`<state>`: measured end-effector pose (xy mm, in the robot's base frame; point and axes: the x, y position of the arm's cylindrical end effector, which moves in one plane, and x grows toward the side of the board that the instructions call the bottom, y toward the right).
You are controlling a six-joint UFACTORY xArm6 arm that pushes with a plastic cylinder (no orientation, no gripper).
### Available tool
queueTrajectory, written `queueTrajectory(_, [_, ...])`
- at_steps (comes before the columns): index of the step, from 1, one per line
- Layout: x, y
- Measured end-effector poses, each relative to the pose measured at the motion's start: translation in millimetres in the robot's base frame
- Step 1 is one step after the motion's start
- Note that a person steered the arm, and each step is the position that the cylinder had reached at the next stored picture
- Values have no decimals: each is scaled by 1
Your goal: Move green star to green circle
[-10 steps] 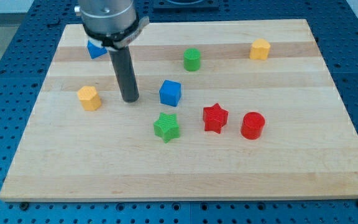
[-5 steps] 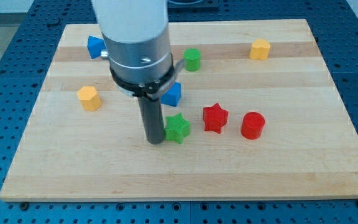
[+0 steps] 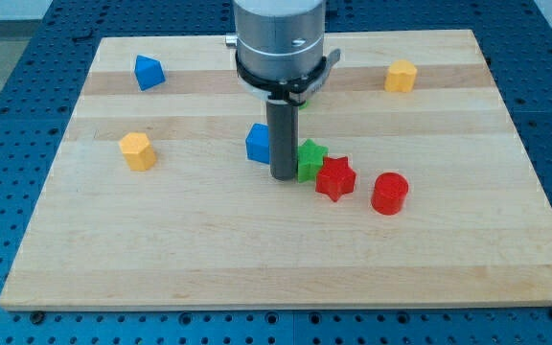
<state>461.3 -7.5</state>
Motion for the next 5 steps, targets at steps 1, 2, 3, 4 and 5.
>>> queueTrajectory(1, [8,0])
queueTrajectory(2, [30,3])
queueTrajectory(3, [35,17])
queueTrajectory(4, [11,35])
queueTrajectory(5, [-25,44])
